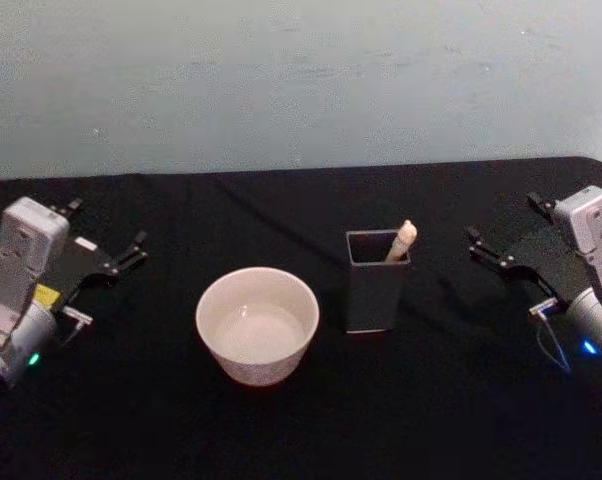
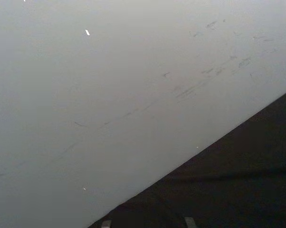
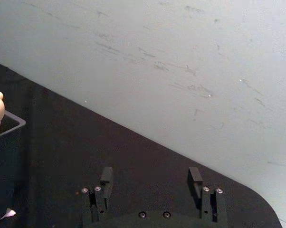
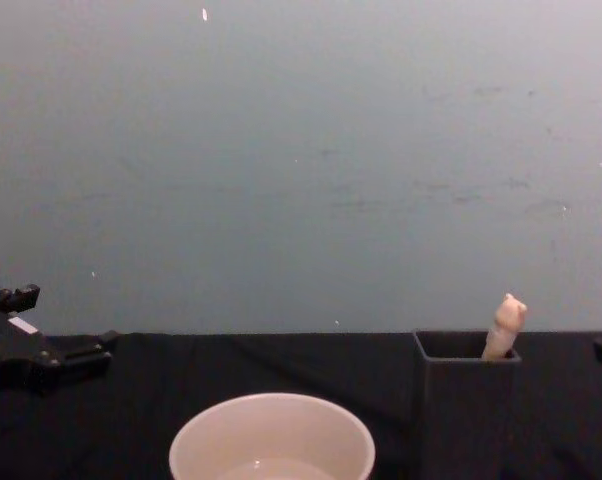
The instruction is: Pick up the stirring spoon with one hand, stir inside the cup, then place it back in its original position.
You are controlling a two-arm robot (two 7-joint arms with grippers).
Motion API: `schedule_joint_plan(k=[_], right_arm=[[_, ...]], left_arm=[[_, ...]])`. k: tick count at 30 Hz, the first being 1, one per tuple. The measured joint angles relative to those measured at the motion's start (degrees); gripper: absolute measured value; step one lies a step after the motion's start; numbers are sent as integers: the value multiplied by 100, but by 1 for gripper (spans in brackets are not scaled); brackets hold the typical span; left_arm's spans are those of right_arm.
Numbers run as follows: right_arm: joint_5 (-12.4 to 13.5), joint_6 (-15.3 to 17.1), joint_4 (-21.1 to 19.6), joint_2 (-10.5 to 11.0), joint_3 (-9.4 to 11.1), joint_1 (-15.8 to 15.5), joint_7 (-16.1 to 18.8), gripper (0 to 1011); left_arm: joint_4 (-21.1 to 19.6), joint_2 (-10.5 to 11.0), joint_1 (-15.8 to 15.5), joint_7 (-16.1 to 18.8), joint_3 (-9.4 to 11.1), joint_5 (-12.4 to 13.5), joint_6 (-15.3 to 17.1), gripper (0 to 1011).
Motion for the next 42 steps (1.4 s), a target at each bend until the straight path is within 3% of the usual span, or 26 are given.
schedule_joint_plan(k=[36, 42], right_arm=[[0, 0, -1, -4, 8, -5, 7, 1000], [222, 11, -232, -7, 160, -166, 286, 1000]], left_arm=[[0, 0, 0, 0, 0, 0, 0, 1001], [0, 0, 0, 0, 0, 0, 0, 1001]])
